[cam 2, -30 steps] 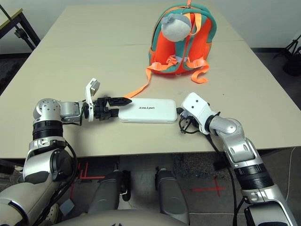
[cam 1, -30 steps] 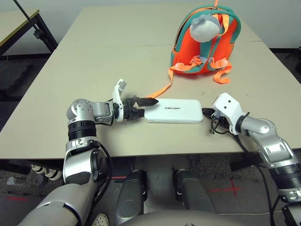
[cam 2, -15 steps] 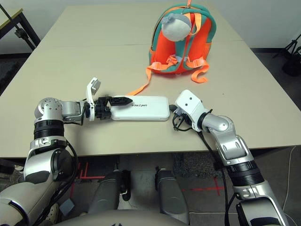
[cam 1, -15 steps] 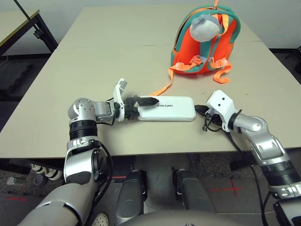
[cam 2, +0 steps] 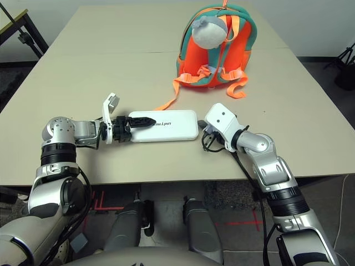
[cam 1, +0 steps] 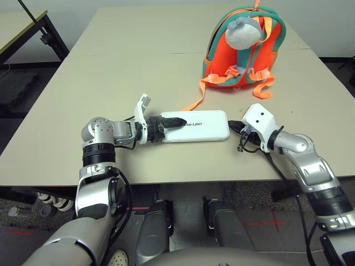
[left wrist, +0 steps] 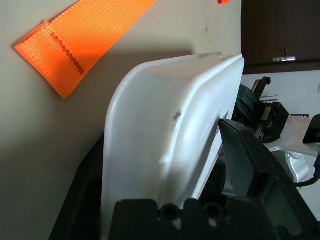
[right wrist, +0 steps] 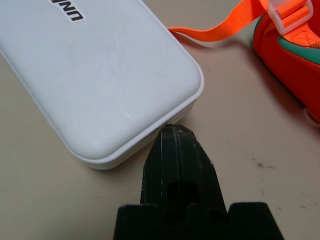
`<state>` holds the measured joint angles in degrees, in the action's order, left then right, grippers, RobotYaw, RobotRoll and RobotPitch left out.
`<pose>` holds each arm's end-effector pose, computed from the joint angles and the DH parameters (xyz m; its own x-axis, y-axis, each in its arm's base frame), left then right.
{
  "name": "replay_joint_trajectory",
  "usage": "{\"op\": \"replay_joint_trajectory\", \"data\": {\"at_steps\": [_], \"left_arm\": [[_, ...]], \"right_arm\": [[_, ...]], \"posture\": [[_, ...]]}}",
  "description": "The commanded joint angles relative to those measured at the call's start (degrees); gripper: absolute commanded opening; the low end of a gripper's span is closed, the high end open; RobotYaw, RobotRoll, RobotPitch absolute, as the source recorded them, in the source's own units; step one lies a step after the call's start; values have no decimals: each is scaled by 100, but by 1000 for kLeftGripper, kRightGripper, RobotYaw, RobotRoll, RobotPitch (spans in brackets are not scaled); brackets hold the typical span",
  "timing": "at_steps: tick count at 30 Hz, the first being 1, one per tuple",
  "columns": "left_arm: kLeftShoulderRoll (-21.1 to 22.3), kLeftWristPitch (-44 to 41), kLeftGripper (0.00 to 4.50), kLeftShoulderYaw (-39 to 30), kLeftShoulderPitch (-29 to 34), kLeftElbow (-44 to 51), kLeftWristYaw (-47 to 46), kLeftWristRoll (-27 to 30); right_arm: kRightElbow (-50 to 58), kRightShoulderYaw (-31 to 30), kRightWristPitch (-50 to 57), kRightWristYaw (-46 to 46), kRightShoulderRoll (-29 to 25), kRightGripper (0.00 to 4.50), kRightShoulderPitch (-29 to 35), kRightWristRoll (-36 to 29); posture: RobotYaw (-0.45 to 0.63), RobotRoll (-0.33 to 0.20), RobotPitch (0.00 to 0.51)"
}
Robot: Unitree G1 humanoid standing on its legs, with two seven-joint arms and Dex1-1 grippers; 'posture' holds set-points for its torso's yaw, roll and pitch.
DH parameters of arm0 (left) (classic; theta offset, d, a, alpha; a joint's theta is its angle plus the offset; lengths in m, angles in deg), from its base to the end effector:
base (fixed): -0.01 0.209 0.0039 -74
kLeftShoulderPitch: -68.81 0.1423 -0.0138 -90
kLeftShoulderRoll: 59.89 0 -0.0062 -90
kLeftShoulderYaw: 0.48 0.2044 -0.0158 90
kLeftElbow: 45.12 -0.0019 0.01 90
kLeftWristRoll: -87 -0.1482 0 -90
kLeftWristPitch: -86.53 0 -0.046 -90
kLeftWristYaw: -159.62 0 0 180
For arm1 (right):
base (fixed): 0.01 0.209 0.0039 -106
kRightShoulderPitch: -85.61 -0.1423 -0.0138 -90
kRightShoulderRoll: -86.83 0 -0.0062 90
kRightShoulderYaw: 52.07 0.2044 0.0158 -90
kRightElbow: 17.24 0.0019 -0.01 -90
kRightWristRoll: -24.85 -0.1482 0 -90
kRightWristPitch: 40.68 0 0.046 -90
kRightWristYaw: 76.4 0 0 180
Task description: Put the pencil case into the backpack and zip it.
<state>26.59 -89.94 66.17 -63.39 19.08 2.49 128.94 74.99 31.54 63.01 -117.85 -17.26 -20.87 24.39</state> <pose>0.3209 0.1912 0.1063 0.4106 -0.8427 -0.3481 0.1848 0.4508 -0.8733 0.2685 -0.2176 0.1047 0.7196 0.6242 -0.3042 -0.6899 0.5931 -0.4150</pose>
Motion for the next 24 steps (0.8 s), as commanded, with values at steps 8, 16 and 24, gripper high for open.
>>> {"op": "replay_joint_trajectory", "data": {"at_steps": [8,16,24], "left_arm": [[-225,-90,3239,-217,-158,495,-65,152],[-301,21,3239,-233,-169,708,-105,170],[-99,1630,3239,238,-59,1312,238,-185]], "right_arm": [[-136,-164,-219,37,90,1693,-30,97],[-231,-161,-297,76,121,4500,-35,144],[-300,-174,-391,114,123,4500,26,188]], "posture": [[-93,0,152],[-94,0,153],[-96,0,159]]}}
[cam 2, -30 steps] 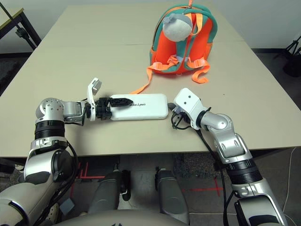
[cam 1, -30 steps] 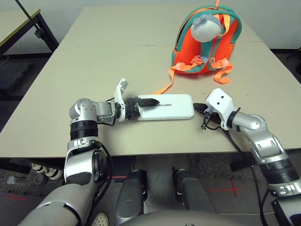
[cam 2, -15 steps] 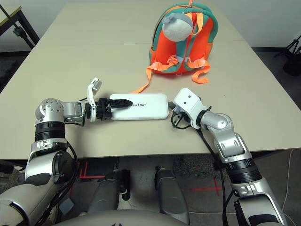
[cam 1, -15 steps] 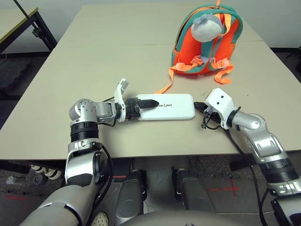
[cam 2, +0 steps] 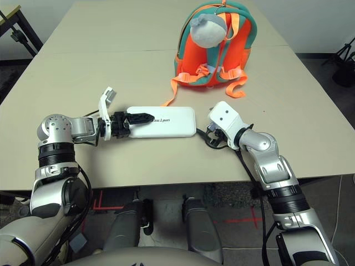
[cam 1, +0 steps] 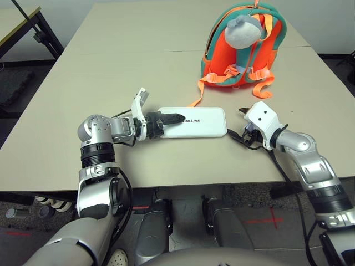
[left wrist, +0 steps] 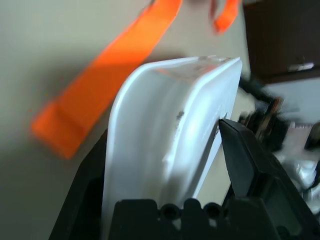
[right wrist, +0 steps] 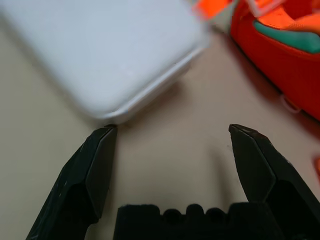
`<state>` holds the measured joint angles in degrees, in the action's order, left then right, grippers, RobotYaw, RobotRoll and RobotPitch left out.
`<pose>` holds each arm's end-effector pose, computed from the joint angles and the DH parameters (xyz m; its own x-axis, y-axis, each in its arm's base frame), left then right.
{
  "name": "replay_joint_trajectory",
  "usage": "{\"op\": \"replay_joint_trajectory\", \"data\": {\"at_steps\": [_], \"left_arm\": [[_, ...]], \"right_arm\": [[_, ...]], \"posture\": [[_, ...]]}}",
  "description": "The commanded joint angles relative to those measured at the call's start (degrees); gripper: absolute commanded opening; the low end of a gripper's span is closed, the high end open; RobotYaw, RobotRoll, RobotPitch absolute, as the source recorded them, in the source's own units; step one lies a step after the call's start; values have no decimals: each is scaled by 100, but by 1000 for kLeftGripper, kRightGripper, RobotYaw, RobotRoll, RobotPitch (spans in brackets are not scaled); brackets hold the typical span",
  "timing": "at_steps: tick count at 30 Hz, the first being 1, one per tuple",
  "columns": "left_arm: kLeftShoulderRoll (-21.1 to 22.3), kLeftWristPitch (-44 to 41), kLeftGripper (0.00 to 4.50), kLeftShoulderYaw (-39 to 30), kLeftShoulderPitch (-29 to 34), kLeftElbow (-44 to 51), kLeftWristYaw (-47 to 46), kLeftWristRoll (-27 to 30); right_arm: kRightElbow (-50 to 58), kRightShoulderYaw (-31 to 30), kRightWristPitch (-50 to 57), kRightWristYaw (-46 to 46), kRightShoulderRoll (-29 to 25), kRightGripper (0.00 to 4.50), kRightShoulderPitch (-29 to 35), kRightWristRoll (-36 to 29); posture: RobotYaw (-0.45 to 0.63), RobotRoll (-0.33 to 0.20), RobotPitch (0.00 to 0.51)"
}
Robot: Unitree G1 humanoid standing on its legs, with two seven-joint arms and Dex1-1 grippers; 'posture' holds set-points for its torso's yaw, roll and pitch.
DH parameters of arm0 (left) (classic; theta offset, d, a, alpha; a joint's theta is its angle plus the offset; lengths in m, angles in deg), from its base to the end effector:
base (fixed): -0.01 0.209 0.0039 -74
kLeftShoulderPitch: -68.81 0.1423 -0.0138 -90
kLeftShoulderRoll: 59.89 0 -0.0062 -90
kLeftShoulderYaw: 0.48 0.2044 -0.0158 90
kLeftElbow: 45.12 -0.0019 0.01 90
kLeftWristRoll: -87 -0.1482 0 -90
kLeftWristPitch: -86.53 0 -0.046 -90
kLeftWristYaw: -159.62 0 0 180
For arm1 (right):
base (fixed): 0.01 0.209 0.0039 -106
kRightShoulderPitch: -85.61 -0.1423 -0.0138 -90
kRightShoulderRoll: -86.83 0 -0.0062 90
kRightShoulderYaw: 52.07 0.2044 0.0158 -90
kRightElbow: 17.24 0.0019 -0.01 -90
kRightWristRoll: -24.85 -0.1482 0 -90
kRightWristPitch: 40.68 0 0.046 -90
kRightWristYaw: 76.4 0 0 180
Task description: Put the pencil case into the backpack and zip it.
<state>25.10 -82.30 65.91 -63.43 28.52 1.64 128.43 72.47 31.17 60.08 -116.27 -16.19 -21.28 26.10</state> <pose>0.3233 0.1873 0.1328 0.5620 -0.7880 -0.2516 0.3486 0.5015 -0.7918 0.2713 -0.2155 0.0990 0.7366 0.6110 -0.2899 -0.6696 0.5985 -0.4399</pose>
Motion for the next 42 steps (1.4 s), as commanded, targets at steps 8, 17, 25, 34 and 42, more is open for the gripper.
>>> {"op": "replay_joint_trajectory", "data": {"at_steps": [8,17,25,34,42], "left_arm": [[575,3009,3239,1033,67,357,701,-1002],[1062,4181,3239,1435,178,34,991,-1700],[1138,5190,3239,1473,181,-506,500,-2421],[1193,6373,3239,1230,48,-1205,-304,-2897],[1183,6755,3239,1163,-6,-1527,-521,-2950]], "right_arm": [[-90,-175,-155,3,2,4500,127,27],[-202,-201,-206,40,44,4500,101,47],[-268,-230,-274,43,72,4500,104,60],[-390,-211,-360,92,94,4500,40,71],[-460,-165,-389,200,132,4500,-21,80]], "posture": [[-89,0,169],[-81,0,175],[-76,0,179],[-66,0,179],[-66,0,179]]}}
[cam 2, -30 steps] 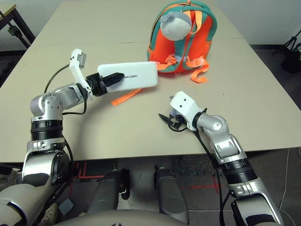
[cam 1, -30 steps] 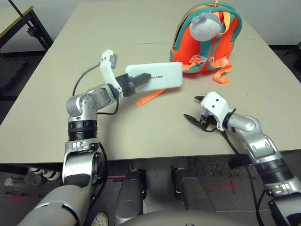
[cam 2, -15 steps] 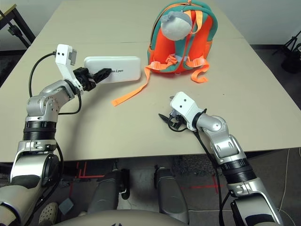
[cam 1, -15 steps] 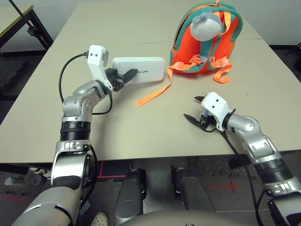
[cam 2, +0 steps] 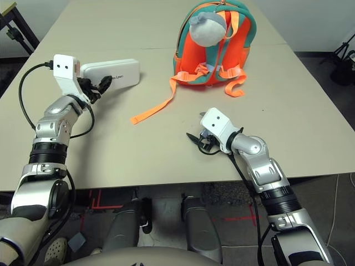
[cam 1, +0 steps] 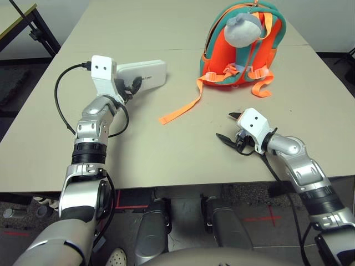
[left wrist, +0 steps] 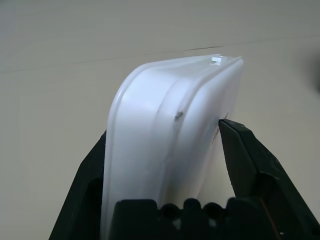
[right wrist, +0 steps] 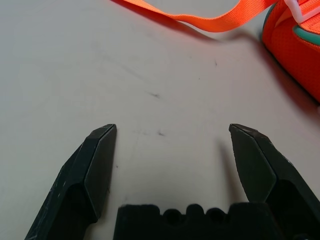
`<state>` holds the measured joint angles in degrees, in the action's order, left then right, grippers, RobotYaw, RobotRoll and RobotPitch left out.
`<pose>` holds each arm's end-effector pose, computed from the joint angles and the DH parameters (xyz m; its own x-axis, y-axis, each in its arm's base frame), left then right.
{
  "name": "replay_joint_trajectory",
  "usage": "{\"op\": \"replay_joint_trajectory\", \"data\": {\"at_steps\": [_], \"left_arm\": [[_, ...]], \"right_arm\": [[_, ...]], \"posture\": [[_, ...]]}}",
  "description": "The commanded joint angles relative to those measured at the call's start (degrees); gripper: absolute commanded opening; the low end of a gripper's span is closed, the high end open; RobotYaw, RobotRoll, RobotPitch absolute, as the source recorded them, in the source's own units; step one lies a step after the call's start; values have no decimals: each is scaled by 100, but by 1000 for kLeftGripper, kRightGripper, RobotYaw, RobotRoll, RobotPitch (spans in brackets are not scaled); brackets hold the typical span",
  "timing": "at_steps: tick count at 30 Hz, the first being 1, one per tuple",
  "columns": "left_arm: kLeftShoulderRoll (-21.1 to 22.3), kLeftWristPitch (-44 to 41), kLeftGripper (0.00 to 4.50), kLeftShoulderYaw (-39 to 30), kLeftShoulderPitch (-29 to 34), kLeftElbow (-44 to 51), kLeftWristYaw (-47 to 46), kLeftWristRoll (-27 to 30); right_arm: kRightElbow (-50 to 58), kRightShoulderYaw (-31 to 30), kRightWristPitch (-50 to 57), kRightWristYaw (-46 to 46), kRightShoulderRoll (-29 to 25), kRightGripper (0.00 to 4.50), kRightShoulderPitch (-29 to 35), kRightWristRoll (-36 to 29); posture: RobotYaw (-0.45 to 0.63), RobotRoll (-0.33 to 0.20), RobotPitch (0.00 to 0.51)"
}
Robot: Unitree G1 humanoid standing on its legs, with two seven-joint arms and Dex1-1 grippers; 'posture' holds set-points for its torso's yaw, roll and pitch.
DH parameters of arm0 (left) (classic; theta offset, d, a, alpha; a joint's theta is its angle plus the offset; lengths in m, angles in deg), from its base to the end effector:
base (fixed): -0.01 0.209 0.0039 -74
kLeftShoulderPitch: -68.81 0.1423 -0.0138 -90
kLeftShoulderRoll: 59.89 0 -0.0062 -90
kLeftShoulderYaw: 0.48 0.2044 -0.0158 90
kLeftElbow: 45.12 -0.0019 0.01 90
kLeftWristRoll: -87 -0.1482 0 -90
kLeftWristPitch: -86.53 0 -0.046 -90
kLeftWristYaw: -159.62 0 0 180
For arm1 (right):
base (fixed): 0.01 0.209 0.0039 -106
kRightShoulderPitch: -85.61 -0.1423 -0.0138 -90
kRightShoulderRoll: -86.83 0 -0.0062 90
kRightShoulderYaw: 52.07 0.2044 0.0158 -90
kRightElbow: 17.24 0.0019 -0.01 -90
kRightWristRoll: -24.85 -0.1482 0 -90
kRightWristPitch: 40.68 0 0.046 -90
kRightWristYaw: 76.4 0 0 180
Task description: Put the pencil case into the backpack and zip it.
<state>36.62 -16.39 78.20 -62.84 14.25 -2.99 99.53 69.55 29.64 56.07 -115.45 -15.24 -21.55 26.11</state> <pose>0.3473 0.2459 0.1416 0.9910 -0.1315 0.0233 0.1310 0.9912 0.0213 0.2733 -0.2100 0.0902 0.7237 0.6336 -0.2734 -0.6794 0.5849 -0.4430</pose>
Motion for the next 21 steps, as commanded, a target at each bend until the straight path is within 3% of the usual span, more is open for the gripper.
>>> {"op": "replay_joint_trajectory", "data": {"at_steps": [1,11,21], "left_arm": [[17,171,3239,-91,-70,-120,-75,-36],[-118,181,3239,-672,-387,-600,-26,550],[-191,411,3239,-819,-468,-817,22,612]], "right_arm": [[-187,22,14,177,55,4500,-13,77],[-307,1015,679,1338,793,4500,-681,-558],[-330,1904,1653,2184,1312,4500,-1545,-1394]], "posture": [[-66,0,180],[-74,0,181],[-79,0,180]]}}
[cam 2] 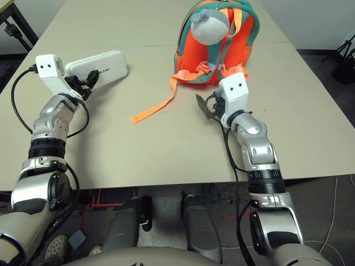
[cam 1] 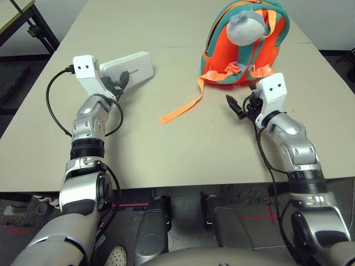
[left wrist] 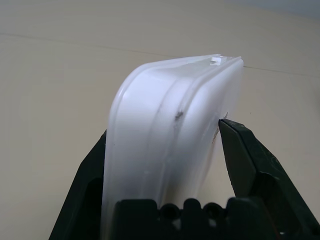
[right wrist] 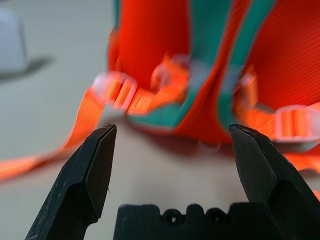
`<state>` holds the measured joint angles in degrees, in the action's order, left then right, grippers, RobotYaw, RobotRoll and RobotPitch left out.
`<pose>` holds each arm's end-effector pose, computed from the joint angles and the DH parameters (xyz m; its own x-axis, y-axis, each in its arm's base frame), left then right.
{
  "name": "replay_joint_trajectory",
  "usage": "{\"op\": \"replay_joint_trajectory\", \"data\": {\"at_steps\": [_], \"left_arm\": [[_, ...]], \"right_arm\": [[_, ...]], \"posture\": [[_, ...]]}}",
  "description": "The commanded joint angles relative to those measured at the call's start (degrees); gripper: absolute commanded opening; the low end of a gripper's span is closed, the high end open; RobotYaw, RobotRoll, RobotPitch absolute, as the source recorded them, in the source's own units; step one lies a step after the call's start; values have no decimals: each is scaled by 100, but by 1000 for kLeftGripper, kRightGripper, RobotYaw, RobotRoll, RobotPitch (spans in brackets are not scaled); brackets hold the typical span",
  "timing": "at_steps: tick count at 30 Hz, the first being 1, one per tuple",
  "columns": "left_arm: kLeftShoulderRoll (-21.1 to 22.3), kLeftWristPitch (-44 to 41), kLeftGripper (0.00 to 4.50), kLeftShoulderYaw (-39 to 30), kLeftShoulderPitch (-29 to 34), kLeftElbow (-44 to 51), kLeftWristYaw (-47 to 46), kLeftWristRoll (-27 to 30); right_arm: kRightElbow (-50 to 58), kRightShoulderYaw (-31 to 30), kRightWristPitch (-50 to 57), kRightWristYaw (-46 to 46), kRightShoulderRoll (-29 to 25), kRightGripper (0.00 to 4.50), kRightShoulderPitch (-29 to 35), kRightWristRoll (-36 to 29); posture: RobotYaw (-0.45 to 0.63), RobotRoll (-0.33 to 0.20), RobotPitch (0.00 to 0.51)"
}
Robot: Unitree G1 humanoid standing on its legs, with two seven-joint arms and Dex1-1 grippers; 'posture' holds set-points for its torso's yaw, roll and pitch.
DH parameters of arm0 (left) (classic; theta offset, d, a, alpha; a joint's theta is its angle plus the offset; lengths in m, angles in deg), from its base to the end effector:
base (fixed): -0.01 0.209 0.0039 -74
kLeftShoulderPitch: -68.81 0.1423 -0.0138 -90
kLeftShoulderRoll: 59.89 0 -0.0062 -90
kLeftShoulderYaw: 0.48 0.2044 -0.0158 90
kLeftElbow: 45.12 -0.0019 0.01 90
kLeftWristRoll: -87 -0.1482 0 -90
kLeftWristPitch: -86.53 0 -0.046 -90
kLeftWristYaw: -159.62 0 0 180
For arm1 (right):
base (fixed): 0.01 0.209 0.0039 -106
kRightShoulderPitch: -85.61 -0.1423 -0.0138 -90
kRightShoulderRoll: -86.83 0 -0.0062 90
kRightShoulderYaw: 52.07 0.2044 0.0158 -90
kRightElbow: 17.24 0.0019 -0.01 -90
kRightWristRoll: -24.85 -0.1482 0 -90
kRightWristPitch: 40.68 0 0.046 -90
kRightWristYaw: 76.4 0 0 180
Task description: Put the pencil case into the backpack and zip it.
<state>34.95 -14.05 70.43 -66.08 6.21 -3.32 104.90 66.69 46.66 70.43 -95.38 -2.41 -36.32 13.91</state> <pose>0.3533 0.2574 0.1351 0.9968 -0.0542 0.0593 0.0653 0.9765 -0.2054 0.3146 -0.2006 0.1431 0.9521 0.2921 0.0909 -0.2888 0.9562 -0.0479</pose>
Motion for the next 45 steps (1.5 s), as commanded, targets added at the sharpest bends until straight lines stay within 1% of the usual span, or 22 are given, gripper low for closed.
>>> {"op": "replay_joint_trajectory", "data": {"at_steps": [1,7,15,18,23,28,30,31,36,39,41,45], "left_arm": [[-36,192,3239,-41,-143,-15,59,78],[-89,246,3239,-29,-159,-38,80,78],[-166,251,3239,-3,-166,-28,97,60],[-189,244,3239,6,-149,4,106,50],[-192,229,3239,9,-113,59,112,48],[-219,204,3239,29,-60,163,104,47],[-234,191,3239,37,-43,209,99,48],[-238,189,3239,40,-37,225,101,47],[-237,190,3239,45,-29,258,109,44],[-246,198,3239,51,-54,240,115,42],[-263,206,3239,60,-79,225,114,38],[-273,226,3239,61,-131,180,126,38]], "right_arm": [[-64,238,248,221,30,4500,-115,-204],[-528,357,199,443,34,4500,-542,-301],[-1832,312,-556,472,87,4500,-1261,-148],[-2222,278,-774,428,113,4500,-1441,-128],[-3193,274,-1527,343,118,4500,-1755,-22],[-4024,377,-2267,311,146,4500,-2023,-66],[-4220,380,-2440,297,153,4120,-2093,-71],[-4286,385,-2503,275,160,3857,-2116,-87],[-4281,357,-2641,189,202,1961,-2090,-115],[-4069,329,-2600,135,216,978,-1954,-129],[-3817,291,-2524,86,218,811,-1803,-130],[-3013,229,-2178,28,190,808,-1388,-171]], "posture": [[-79,0,180],[-84,0,185],[-76,0,184],[-72,0,183],[-62,0,180],[-50,0,177],[-48,0,176],[-46,0,176],[-46,0,173],[-51,0,169],[-54,0,166],[-62,0,167]]}}
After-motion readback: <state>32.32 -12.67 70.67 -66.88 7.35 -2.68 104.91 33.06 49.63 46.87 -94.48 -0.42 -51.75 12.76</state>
